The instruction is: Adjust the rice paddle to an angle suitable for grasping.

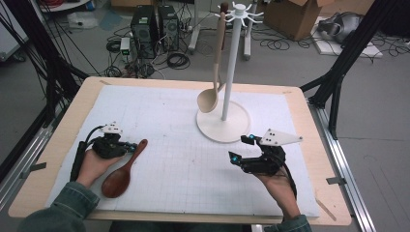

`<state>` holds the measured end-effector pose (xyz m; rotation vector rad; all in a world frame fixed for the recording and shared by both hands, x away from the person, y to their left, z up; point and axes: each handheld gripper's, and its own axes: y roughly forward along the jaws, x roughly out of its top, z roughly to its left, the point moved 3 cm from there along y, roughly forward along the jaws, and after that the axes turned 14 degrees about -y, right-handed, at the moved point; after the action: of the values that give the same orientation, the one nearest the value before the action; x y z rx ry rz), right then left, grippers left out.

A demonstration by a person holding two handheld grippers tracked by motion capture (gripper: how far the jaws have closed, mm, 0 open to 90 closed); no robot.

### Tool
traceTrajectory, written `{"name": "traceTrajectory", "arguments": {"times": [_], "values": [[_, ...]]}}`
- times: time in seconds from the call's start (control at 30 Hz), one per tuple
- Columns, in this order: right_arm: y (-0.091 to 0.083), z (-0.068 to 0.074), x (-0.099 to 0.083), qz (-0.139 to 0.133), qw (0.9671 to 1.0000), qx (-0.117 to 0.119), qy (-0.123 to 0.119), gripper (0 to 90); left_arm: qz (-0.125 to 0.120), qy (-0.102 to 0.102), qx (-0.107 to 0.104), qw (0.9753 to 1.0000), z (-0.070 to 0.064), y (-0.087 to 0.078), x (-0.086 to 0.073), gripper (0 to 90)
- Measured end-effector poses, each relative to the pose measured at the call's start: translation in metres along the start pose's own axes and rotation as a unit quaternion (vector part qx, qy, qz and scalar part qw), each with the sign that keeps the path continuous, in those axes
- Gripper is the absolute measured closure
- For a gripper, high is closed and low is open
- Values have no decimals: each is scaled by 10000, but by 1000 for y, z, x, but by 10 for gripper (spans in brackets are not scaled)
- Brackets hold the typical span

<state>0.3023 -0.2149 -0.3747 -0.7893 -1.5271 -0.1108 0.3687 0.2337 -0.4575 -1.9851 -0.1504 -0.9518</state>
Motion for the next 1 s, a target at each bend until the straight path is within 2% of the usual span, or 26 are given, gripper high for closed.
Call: {"name": "traceTrajectory", "arguments": {"times": [0.3,0.43,0.77,0.83,1.0], "values": [[4,2,-3,64,10000,45,27,256,181,230,-272,9992,-17,7,3,896],[6,4,-4,77,9999,61,26,256,288,373,-401,9981,-26,11,4,895],[11,8,-8,158,9998,108,13,256,542,698,-759,9932,-49,21,5,895],[12,9,-8,169,9998,132,13,255,608,803,-799,9917,-52,22,4,895],[13,10,-8,182,9997,139,-3,255,683,909,-893,9895,-59,25,3,895]]}}
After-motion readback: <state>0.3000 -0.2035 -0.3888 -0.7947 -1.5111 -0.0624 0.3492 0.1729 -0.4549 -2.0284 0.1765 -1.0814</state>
